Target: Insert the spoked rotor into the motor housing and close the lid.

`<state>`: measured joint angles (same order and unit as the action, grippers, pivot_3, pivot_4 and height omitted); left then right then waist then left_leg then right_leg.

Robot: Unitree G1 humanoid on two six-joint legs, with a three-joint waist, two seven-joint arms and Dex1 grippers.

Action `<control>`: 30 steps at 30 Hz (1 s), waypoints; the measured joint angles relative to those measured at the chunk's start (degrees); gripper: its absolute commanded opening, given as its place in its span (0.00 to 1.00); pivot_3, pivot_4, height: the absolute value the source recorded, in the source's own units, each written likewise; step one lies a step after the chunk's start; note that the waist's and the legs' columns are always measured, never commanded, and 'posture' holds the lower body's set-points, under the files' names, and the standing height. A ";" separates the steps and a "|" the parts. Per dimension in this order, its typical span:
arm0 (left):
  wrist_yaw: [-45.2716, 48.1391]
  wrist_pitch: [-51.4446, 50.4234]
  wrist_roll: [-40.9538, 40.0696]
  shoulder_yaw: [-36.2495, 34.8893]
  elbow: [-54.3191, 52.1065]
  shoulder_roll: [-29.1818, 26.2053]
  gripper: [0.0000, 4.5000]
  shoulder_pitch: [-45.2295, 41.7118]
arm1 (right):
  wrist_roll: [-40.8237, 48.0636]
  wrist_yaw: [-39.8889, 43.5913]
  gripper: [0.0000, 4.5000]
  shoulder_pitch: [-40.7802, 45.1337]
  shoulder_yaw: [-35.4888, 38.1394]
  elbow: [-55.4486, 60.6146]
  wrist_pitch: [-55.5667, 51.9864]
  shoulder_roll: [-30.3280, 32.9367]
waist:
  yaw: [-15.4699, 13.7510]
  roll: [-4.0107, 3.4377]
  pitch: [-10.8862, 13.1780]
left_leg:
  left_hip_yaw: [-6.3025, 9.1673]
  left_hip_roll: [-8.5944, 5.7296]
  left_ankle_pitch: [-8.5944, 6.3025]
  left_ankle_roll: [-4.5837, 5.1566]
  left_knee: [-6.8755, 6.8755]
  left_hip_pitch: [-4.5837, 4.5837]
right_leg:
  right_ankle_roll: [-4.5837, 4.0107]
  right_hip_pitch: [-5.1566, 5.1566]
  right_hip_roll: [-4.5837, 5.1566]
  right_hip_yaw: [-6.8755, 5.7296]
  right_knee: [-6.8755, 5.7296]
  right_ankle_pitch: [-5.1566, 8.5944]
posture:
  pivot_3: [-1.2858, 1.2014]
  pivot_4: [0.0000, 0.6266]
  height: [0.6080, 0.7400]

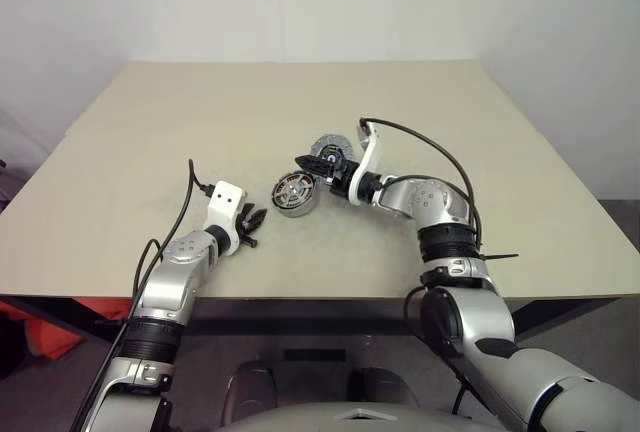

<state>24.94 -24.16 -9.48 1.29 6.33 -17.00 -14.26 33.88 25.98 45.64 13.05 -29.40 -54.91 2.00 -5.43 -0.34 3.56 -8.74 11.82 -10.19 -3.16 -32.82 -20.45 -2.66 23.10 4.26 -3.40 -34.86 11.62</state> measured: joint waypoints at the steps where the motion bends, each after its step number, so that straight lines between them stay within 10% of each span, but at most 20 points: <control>1: 0.00 0.00 0.00 0.00 0.00 0.00 0.37 0.00 | -0.25 0.17 1.00 -0.14 -0.38 0.01 0.59 0.04 | 0.00 0.00 0.00 | 0.00 0.00 0.00 0.00 0.00 0.00 | 0.00 0.00 0.00 0.00 0.00 0.00 | 0.52 0.00 1.00; 30: 0.00 -0.03 0.04 0.00 0.70 -0.21 0.37 -0.62 | -12.16 3.03 1.00 -2.22 -13.08 5.87 14.46 1.04 | 0.03 0.01 0.00 | 0.01 0.00 -0.01 0.03 0.00 0.00 | 0.00 0.00 0.00 0.00 0.00 0.00 | 0.52 0.00 1.00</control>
<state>24.95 -24.19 -9.44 1.29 7.03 -17.21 -14.89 21.72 29.02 43.43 -0.03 -23.53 -40.44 3.03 -5.40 -0.33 3.56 -8.74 11.83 -10.20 -3.13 -32.82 -20.45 -2.67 23.10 4.26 -3.40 -34.85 11.62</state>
